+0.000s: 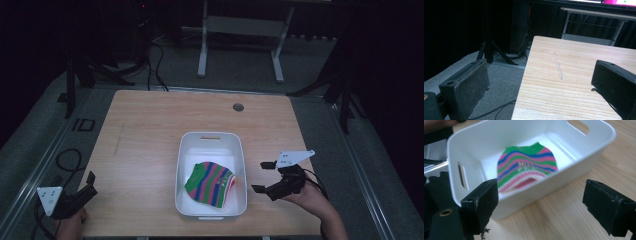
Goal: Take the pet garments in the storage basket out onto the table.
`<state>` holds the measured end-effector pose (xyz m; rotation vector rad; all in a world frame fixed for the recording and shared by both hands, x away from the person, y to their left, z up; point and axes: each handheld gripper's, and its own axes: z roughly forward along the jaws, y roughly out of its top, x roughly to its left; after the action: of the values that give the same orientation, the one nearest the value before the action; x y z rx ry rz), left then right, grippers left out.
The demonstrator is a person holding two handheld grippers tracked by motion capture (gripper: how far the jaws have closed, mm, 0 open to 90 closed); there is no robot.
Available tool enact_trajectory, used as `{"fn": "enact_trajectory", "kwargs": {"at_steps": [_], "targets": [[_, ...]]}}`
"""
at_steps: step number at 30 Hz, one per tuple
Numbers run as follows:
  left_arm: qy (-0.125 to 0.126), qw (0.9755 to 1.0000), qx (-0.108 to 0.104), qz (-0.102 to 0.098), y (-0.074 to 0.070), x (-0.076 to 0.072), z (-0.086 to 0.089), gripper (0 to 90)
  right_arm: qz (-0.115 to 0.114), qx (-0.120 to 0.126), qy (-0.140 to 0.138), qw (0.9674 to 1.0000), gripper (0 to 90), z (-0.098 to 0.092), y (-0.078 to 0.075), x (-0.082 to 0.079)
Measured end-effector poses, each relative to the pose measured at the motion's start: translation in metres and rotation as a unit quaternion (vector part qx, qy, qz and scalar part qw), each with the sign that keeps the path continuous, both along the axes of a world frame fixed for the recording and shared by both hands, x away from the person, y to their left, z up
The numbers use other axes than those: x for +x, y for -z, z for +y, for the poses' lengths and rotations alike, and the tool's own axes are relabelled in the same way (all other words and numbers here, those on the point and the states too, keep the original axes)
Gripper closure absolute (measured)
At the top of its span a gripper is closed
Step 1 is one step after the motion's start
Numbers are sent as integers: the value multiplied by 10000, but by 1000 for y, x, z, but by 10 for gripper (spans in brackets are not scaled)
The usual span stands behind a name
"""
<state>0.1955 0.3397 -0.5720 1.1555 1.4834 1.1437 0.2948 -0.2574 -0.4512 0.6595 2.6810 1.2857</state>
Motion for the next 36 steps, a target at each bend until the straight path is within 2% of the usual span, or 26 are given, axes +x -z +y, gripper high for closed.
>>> {"fn": "enact_trajectory", "kwargs": {"at_steps": [3, 7, 9, 10, 11, 14, 17, 18, 23, 26, 28, 29, 30, 34, 35, 36], "targets": [[-2, 10000, -14, 2, 0, 0, 0, 18, -40, -148, -96, 9998, 137, 14, -3, 3], [8, 10000, -14, 8, 0, 0, 1, 18, 21, -362, -288, 9989, 137, 33, -3, 7], [12, 10000, -19, 10, 0, 0, 1, 18, 27, -394, -340, 9986, 137, 38, -3, 8], [15, 10000, -17, 0, 0, 0, 1, 18, 53, -407, -391, 9984, 137, 43, -2, 8], [20, 10000, -21, -1, 0, 0, 1, 18, 84, -499, -505, 9974, 135, 57, 0, 10], [28, 10000, -23, 8, 0, 0, 1, 18, 98, -523, -569, 9970, 135, 66, 2, 11], [35, 10000, -24, 14, 0, 0, 1, 18, 119, -660, -664, 9955, 135, 82, 4, 13], [28, 10000, -15, 5, 0, 0, 1, 18, 160, -717, -751, 9945, 136, 92, 6, 15], [36, 10000, -21, 13, 0, 0, 1, 18, 183, -934, -926, 9911, 136, 113, 6, 18], [51, 10000, -26, 22, 0, 0, 2, 18, 180, -1089, -1068, 9881, 139, 134, 7, 21], [55, 10000, -34, 19, 0, 0, 2, 18, 180, -1089, -1068, 9881, 139, 134, 7, 21], [63, 10000, -40, 16, 0, 0, 2, 18, 171, -1132, -1101, 9873, 139, 140, 8, 22], [67, 10000, -40, 17, 0, 0, 2, 18, 213, -1240, -1170, 9851, 140, 155, 10, 25], [78, 10000, -44, 16, 0, 0, 3, 18, 224, -1390, -1207, 9827, 140, 168, 16, 29], [82, 10000, -38, 19, 0, 0, 3, 18, 274, -1498, -1195, 9811, 140, 175, 21, 31], [81, 10000, -35, 17, 0, 0, 3, 18, 274, -1498, -1195, 9811, 140, 175, 21, 31]]}}
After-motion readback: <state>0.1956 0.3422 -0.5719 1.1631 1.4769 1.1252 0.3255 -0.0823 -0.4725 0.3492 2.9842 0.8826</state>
